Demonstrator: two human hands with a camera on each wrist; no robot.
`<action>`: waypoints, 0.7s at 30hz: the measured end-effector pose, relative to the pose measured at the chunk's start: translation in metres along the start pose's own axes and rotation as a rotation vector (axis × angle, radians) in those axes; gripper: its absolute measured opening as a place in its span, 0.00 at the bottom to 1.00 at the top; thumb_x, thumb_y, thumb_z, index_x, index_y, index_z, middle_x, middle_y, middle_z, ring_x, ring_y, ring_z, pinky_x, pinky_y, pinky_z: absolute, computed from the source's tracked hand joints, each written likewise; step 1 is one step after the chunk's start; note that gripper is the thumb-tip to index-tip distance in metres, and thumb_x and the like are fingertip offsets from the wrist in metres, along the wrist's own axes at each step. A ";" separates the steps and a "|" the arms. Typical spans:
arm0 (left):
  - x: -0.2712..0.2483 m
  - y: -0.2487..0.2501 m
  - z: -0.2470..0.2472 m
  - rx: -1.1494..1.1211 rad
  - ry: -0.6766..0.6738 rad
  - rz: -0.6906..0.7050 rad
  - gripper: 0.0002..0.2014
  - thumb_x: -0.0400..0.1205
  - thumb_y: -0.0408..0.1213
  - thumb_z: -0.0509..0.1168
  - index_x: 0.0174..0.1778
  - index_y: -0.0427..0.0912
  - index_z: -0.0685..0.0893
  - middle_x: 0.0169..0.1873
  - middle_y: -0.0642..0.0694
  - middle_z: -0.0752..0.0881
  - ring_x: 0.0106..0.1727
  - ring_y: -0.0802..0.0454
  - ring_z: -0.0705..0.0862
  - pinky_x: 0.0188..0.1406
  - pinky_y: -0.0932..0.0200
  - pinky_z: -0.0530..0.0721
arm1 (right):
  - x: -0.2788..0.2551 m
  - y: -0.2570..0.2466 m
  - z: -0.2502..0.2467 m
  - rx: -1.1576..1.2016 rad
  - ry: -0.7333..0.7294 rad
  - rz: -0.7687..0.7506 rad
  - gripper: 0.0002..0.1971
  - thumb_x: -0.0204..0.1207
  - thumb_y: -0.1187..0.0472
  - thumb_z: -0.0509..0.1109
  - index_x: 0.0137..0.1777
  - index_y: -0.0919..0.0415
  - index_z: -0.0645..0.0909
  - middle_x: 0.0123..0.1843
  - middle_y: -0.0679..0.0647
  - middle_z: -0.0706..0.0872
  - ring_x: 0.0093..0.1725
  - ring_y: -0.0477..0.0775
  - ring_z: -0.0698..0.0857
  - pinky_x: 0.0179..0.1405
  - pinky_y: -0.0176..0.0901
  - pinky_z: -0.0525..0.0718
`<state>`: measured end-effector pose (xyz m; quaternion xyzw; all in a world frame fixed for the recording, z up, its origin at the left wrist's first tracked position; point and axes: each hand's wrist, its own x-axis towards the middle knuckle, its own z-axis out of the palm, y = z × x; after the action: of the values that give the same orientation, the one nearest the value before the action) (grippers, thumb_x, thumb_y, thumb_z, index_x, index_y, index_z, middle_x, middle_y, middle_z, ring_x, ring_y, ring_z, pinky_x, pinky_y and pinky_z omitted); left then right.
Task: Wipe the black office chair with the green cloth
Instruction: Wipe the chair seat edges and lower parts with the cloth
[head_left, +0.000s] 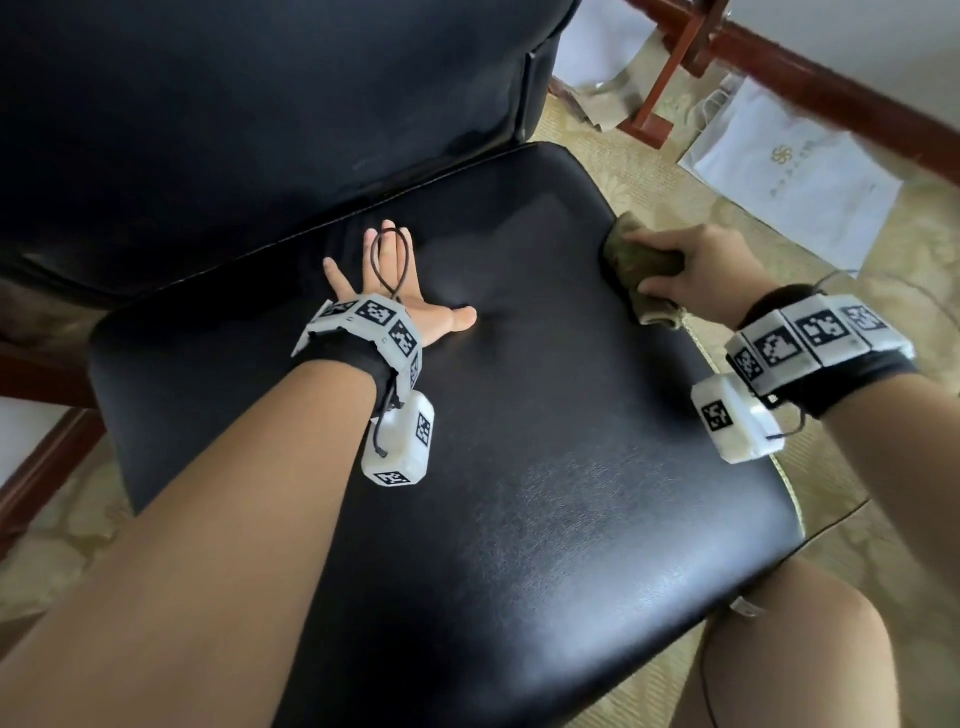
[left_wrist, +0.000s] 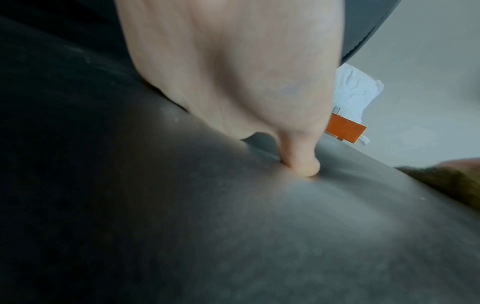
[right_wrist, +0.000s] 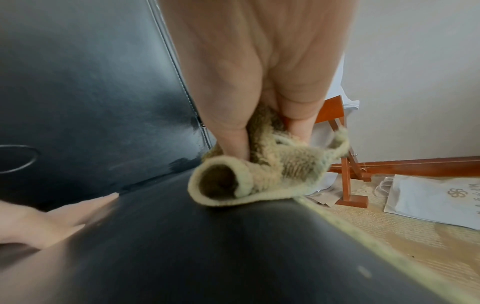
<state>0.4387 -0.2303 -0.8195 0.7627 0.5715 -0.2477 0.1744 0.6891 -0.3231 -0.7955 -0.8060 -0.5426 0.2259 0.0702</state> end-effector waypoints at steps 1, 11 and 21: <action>0.001 0.000 0.001 0.001 0.003 0.004 0.52 0.76 0.72 0.48 0.81 0.38 0.34 0.82 0.44 0.33 0.82 0.47 0.31 0.75 0.33 0.32 | -0.008 0.004 0.001 -0.005 -0.007 0.007 0.28 0.70 0.66 0.76 0.70 0.51 0.78 0.57 0.61 0.86 0.57 0.62 0.82 0.57 0.37 0.71; 0.005 0.000 0.002 -0.049 0.005 0.010 0.53 0.76 0.71 0.51 0.81 0.39 0.32 0.81 0.46 0.31 0.81 0.51 0.30 0.75 0.34 0.31 | 0.039 -0.020 -0.004 -0.068 0.031 -0.016 0.27 0.73 0.63 0.74 0.73 0.51 0.75 0.62 0.62 0.83 0.62 0.62 0.80 0.64 0.44 0.73; 0.001 -0.003 -0.001 -0.084 0.016 0.016 0.53 0.75 0.71 0.54 0.81 0.41 0.32 0.81 0.48 0.32 0.81 0.53 0.29 0.76 0.34 0.33 | -0.013 -0.002 -0.001 -0.090 -0.049 0.028 0.27 0.75 0.62 0.72 0.74 0.50 0.73 0.58 0.63 0.83 0.58 0.62 0.80 0.54 0.40 0.71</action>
<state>0.4362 -0.2282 -0.8197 0.7612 0.5765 -0.2162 0.2037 0.6841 -0.3337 -0.7905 -0.8101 -0.5424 0.2219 0.0175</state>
